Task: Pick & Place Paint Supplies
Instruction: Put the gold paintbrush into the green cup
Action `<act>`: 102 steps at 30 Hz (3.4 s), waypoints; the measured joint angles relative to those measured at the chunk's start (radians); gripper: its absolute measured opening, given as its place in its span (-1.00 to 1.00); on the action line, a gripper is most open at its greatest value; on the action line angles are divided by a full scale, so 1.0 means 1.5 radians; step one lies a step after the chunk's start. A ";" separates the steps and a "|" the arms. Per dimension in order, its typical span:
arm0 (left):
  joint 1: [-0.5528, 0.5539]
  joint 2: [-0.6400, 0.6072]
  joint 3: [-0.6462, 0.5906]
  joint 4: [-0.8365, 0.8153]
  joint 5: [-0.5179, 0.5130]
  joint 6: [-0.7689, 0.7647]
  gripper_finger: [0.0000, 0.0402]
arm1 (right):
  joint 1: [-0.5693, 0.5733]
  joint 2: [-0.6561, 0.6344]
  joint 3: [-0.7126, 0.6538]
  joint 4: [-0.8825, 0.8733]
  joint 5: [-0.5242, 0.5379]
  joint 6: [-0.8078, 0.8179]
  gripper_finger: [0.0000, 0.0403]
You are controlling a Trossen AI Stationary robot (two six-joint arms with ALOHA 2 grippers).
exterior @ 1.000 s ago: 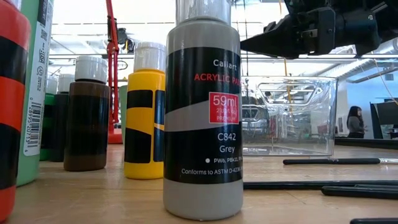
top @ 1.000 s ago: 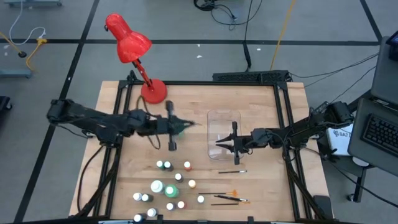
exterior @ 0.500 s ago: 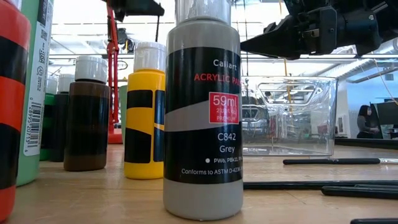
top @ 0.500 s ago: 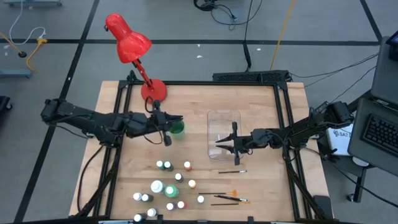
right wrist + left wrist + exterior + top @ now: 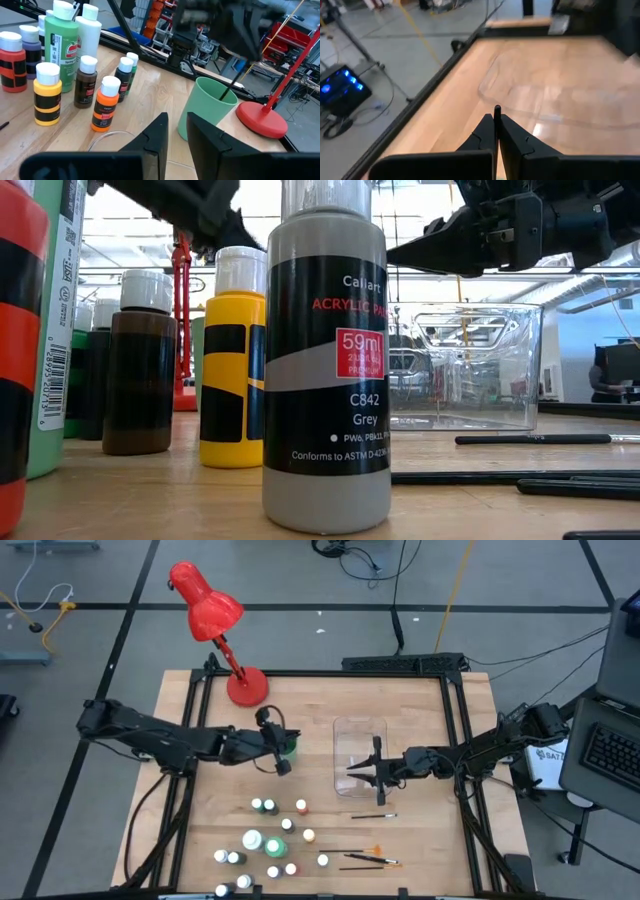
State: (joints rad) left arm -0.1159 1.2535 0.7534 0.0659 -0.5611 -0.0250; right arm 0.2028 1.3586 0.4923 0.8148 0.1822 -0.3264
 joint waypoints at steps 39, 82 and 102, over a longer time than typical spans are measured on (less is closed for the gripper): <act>0.072 -0.015 -0.115 0.111 0.087 -0.051 -0.37 | 0.000 0.000 0.000 -0.003 0.000 0.000 -0.68; 0.068 -0.645 -0.376 0.015 0.252 0.082 -0.99 | 0.000 -0.001 0.000 -0.016 -0.001 -0.003 -0.68; 0.131 -0.645 -0.470 0.092 0.288 0.009 -1.00 | -0.001 -0.001 0.000 0.017 0.000 -0.055 -0.68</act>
State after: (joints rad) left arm 0.0803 0.2863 0.0490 0.2041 -0.1293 -0.0114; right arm 0.2020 1.3579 0.4927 0.8410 0.1814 -0.4091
